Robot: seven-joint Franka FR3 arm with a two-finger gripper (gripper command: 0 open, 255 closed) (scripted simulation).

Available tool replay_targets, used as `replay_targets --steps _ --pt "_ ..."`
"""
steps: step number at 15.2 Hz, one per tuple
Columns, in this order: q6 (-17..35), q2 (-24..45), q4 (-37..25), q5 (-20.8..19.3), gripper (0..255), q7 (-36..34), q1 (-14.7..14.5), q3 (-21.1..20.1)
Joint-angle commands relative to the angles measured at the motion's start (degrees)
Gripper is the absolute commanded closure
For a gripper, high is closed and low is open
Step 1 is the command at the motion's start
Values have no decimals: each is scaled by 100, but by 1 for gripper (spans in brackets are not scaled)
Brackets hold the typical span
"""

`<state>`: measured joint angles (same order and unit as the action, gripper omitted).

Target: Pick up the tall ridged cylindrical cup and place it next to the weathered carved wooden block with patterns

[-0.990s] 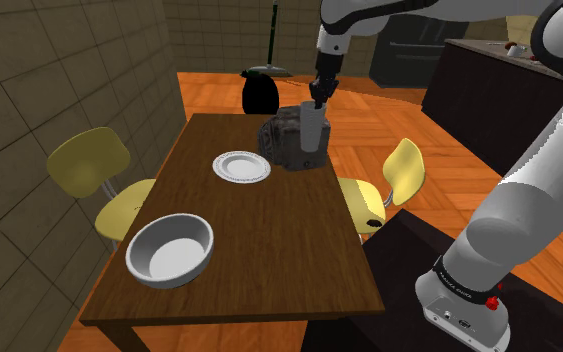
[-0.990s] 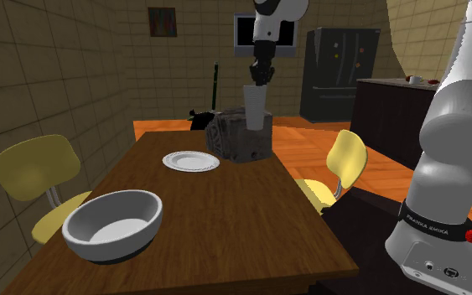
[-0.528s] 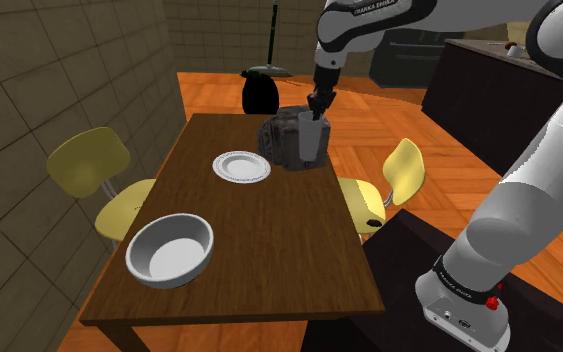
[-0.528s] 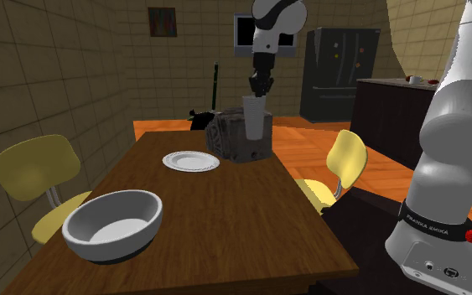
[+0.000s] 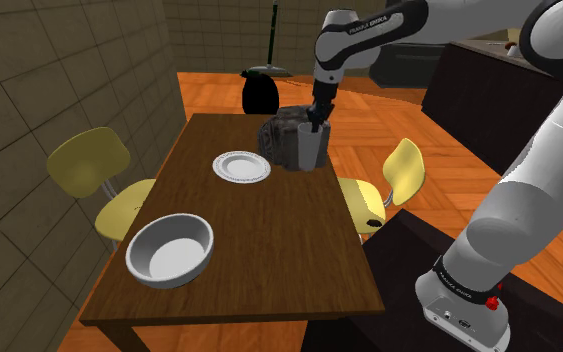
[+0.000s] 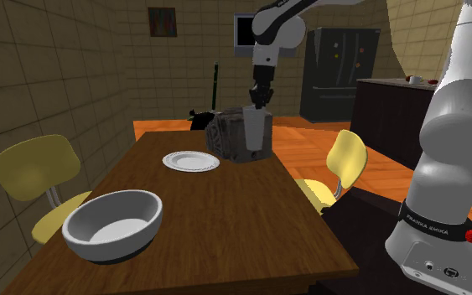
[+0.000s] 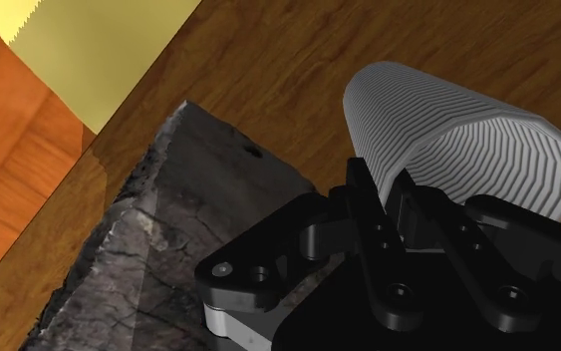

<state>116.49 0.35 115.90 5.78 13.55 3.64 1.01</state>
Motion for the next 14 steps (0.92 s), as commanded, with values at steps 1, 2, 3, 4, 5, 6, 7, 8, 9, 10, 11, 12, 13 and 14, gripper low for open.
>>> replay_targets --steps 1,2,3,4,5,6,7,8,9,10,11,12,13,14 --pt "160 53 104 9 255 12 -3 -3" --pt "233 78 152 14 255 20 -3 -3" --pt "307 105 200 18 255 28 -4 -4" --pt "380 133 245 23 255 36 -4 -5" --pt "454 162 290 28 255 44 -5 -5" --pt "527 192 333 34 255 52 -6 -6" --pt "600 224 376 39 255 60 -6 -7" --pt "674 256 417 45 255 68 -7 -8" --pt "747 290 456 51 255 77 -7 -9" --pt "819 325 495 57 255 85 -8 -10" --pt "892 361 532 63 255 94 -8 -11" --pt "965 398 568 70 255 103 -9 -12" --pt "1037 436 603 77 255 112 -9 -13" --pt "1110 475 636 84 255 121 -10 -14"
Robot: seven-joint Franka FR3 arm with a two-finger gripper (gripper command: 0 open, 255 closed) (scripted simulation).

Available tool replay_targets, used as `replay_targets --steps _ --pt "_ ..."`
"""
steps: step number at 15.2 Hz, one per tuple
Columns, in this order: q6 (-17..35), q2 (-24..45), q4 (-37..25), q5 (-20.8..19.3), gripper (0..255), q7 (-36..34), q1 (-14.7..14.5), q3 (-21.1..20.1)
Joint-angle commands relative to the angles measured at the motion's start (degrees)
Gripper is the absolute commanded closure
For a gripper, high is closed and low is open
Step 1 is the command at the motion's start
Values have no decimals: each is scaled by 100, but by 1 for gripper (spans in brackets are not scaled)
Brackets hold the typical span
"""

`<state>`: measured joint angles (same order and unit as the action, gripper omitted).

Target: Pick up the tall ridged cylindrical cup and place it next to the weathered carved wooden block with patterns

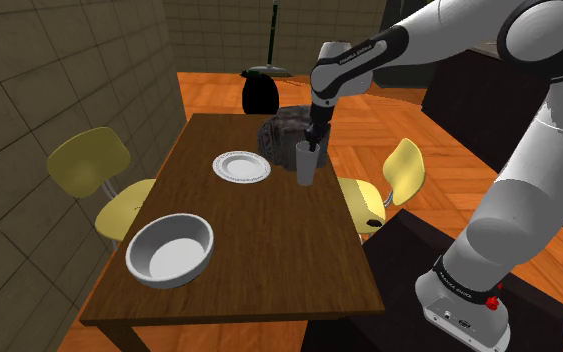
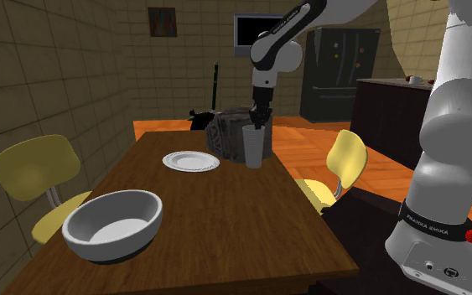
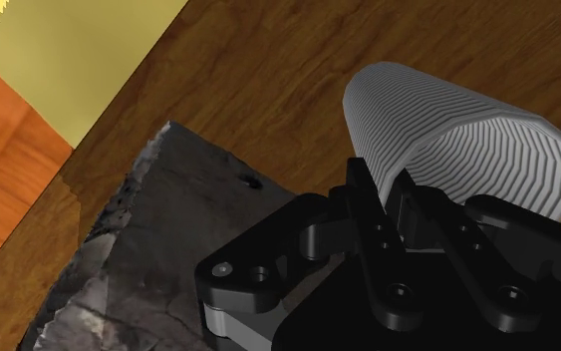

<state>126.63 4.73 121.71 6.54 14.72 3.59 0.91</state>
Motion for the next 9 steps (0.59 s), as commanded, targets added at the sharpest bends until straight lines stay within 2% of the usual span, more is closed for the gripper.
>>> replay_targets --steps 1,6,9 --pt "167 76 88 15 255 14 -5 -6" --pt "526 294 231 54 255 63 -6 -13" --pt "557 314 242 58 255 67 -6 -14"
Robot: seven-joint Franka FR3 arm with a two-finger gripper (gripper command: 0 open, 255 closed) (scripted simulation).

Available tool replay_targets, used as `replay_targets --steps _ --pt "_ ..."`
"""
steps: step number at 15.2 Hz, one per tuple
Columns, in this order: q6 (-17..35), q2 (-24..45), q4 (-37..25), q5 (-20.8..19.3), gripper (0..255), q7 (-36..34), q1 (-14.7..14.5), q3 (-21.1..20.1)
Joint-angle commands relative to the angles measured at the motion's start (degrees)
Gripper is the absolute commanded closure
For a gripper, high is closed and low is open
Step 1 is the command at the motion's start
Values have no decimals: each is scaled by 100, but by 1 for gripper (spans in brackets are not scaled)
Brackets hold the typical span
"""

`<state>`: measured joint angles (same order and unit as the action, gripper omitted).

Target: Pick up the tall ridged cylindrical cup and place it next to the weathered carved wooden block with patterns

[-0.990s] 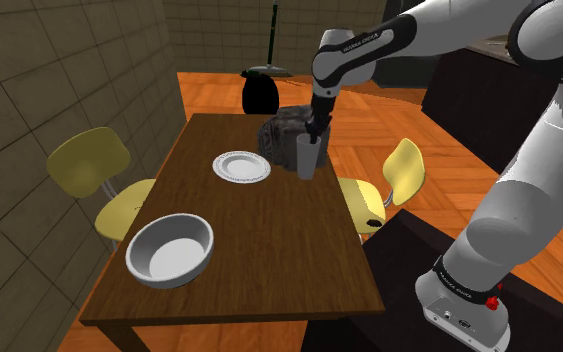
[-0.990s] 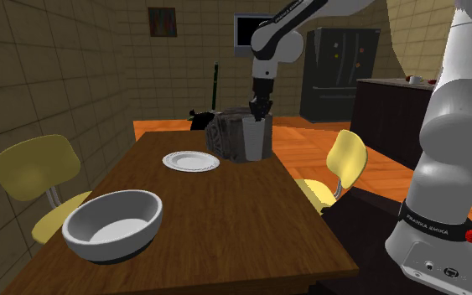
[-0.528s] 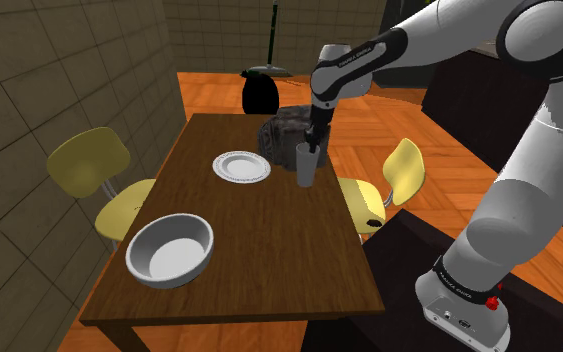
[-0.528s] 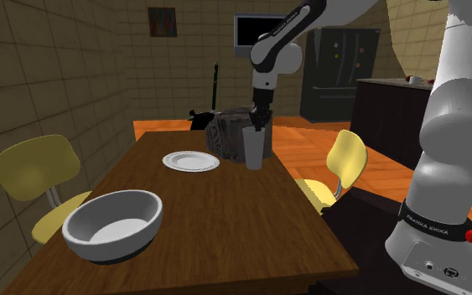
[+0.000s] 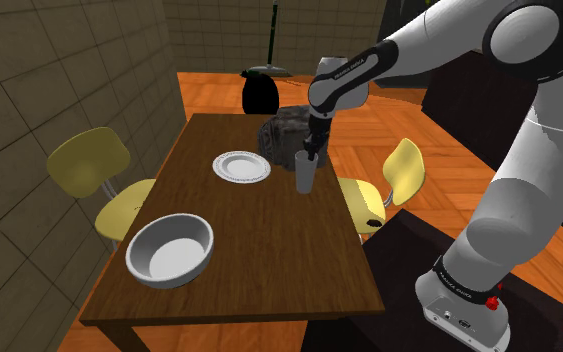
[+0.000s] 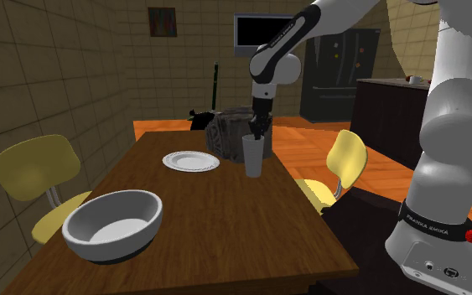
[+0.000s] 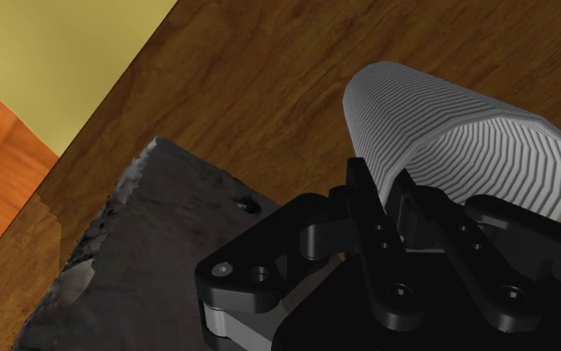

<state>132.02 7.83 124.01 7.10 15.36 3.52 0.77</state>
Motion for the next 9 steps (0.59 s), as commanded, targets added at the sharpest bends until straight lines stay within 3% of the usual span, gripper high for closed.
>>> replay_targets --steps 1,5,6,9 --pt "18 4 11 2 255 3 0 0" --pt "18 4 11 2 255 3 0 0" --pt "18 4 11 2 0 3 0 0" --pt "18 4 11 2 0 3 0 0"
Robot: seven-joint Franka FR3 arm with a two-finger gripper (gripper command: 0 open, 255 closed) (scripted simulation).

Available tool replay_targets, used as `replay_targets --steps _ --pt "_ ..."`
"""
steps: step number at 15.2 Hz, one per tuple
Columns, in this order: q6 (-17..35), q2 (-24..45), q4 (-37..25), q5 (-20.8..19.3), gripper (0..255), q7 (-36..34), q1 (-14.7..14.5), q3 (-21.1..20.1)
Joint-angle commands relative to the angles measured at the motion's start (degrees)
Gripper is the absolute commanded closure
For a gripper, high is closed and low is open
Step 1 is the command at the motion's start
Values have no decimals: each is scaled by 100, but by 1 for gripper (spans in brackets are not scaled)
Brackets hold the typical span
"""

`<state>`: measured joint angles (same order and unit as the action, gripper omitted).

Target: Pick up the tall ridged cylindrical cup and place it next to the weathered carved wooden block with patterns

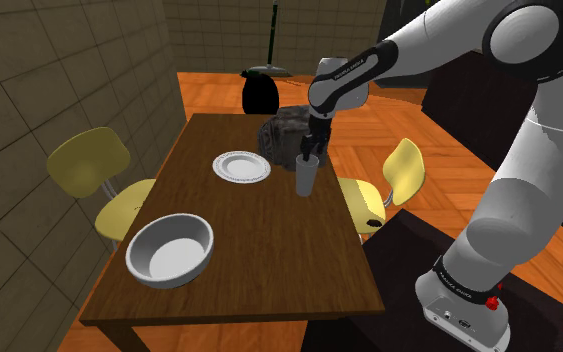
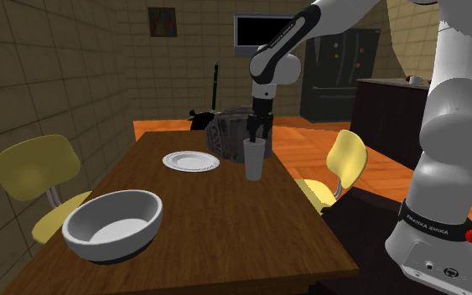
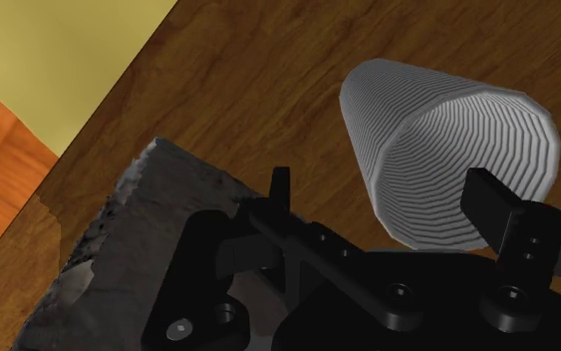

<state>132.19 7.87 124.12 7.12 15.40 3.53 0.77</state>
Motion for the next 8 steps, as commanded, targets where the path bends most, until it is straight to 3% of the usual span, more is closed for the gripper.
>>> replay_targets --steps 1,6,8 --pt "0 0 0 0 0 0 0 0" --pt "-682 -397 -284 -69 0 -42 29 34" --pt "-682 -398 -284 -69 0 -42 29 34"
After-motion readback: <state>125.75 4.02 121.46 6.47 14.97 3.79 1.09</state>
